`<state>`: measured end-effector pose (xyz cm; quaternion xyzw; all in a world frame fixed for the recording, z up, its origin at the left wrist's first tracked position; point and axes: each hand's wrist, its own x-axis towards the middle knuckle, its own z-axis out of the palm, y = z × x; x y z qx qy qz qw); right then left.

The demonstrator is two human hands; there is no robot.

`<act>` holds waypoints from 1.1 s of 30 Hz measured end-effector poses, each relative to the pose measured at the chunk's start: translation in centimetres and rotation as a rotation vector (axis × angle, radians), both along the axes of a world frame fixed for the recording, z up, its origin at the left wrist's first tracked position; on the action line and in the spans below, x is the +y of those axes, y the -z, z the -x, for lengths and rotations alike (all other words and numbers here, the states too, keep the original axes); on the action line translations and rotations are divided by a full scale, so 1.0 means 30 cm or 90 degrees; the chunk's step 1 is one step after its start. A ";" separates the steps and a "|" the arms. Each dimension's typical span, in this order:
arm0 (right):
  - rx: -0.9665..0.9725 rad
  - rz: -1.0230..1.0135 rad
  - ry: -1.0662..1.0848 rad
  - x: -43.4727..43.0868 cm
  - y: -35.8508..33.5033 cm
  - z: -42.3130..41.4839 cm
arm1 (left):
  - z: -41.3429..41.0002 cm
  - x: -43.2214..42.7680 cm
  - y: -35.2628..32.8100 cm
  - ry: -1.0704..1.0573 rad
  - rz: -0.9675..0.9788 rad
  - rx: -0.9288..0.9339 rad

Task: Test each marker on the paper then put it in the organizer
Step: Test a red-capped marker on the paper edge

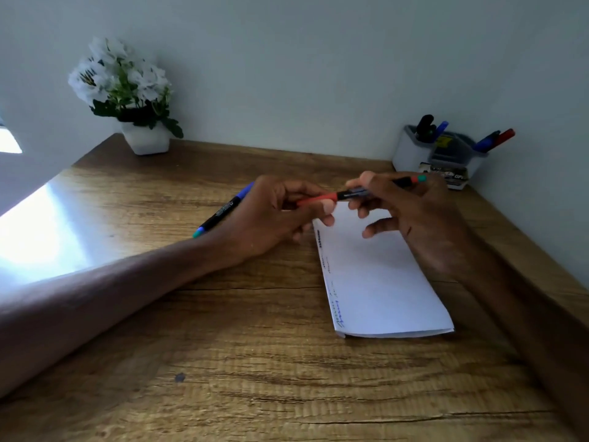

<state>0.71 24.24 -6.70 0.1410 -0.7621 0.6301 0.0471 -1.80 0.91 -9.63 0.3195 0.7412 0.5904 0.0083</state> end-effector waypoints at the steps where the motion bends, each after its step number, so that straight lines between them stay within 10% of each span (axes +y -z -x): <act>1: 0.014 0.002 0.014 0.013 0.000 0.002 | 0.003 -0.001 0.001 -0.021 -0.026 0.003; 9: 0.320 -0.349 0.112 0.044 -0.021 -0.004 | 0.025 0.102 -0.029 -0.130 -0.084 0.119; 33: 0.514 -0.278 0.464 0.245 -0.324 0.270 | 0.056 0.214 0.030 -0.178 0.072 0.206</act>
